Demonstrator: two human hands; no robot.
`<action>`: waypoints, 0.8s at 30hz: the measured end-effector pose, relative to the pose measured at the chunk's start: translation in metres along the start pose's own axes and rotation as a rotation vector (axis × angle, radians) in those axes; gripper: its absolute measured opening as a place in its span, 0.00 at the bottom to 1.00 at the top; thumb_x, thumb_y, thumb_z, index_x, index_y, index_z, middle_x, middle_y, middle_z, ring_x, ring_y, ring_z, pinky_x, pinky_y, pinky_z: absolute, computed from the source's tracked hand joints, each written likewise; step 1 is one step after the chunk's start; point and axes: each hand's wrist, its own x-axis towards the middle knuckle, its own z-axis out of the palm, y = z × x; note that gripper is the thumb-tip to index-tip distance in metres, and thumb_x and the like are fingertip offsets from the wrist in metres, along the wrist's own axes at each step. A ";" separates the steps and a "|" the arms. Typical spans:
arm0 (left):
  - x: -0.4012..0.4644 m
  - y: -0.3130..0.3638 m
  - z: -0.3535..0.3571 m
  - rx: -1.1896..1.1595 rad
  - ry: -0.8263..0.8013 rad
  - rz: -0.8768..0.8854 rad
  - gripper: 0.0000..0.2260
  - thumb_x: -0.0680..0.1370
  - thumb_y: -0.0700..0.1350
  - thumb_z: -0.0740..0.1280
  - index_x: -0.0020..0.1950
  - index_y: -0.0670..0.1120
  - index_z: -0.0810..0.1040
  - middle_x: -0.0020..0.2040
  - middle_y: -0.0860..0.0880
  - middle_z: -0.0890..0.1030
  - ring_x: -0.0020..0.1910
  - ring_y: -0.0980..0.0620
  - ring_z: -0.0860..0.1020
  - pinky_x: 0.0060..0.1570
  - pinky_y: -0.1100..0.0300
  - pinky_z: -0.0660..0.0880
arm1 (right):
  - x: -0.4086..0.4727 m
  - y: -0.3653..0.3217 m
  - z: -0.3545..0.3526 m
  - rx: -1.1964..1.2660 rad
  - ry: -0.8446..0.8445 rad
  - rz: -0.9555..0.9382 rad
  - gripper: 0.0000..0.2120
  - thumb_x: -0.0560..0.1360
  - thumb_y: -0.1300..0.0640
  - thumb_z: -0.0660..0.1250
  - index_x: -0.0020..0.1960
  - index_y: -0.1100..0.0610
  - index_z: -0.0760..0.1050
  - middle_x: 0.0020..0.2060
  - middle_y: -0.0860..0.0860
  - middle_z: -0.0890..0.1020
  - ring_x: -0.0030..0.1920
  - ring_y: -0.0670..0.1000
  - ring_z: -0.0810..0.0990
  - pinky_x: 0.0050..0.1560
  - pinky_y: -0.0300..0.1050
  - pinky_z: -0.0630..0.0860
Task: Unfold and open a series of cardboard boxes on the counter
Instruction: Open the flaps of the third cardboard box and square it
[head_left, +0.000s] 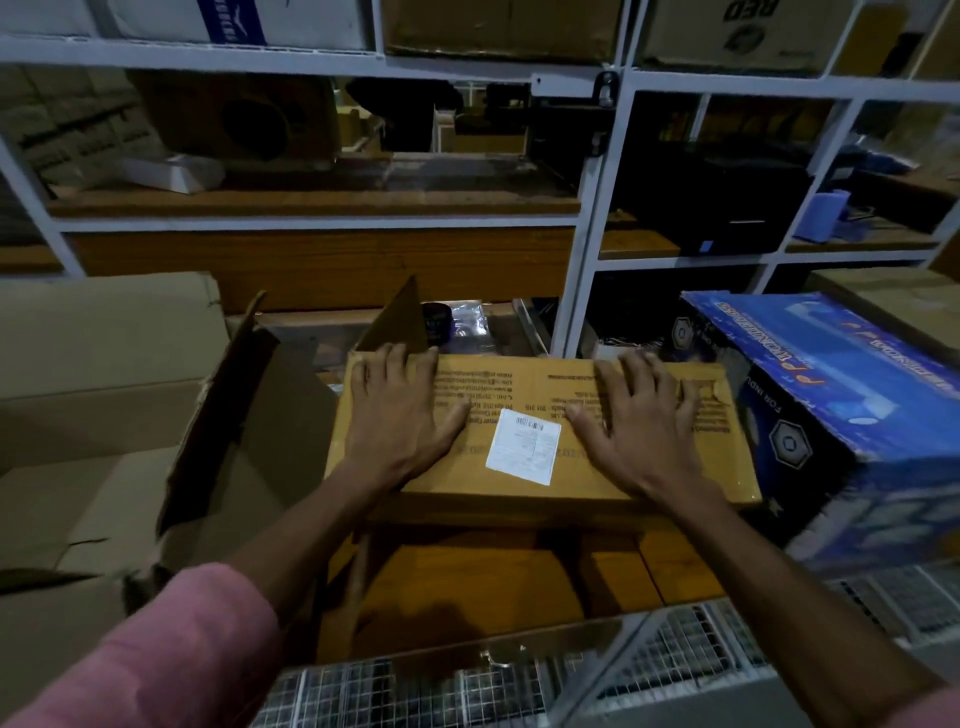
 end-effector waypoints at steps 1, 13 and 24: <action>-0.012 0.002 -0.002 0.002 0.025 0.007 0.35 0.77 0.71 0.52 0.77 0.51 0.62 0.75 0.41 0.65 0.77 0.40 0.58 0.75 0.37 0.53 | -0.013 -0.001 -0.001 -0.008 0.028 -0.004 0.34 0.76 0.28 0.48 0.75 0.45 0.59 0.75 0.53 0.59 0.78 0.59 0.53 0.74 0.70 0.48; -0.099 0.022 0.059 0.025 -0.389 0.062 0.31 0.81 0.64 0.56 0.79 0.49 0.56 0.76 0.43 0.65 0.74 0.41 0.64 0.76 0.39 0.56 | -0.096 0.008 0.057 -0.122 -0.388 -0.089 0.27 0.79 0.33 0.52 0.72 0.47 0.67 0.69 0.52 0.70 0.70 0.56 0.67 0.72 0.69 0.51; -0.100 0.034 0.084 0.073 -0.498 0.037 0.27 0.83 0.63 0.51 0.79 0.52 0.58 0.75 0.43 0.64 0.72 0.40 0.63 0.71 0.43 0.60 | -0.074 0.024 0.098 0.065 -0.464 -0.001 0.34 0.77 0.31 0.37 0.76 0.44 0.59 0.74 0.53 0.62 0.73 0.57 0.60 0.72 0.58 0.56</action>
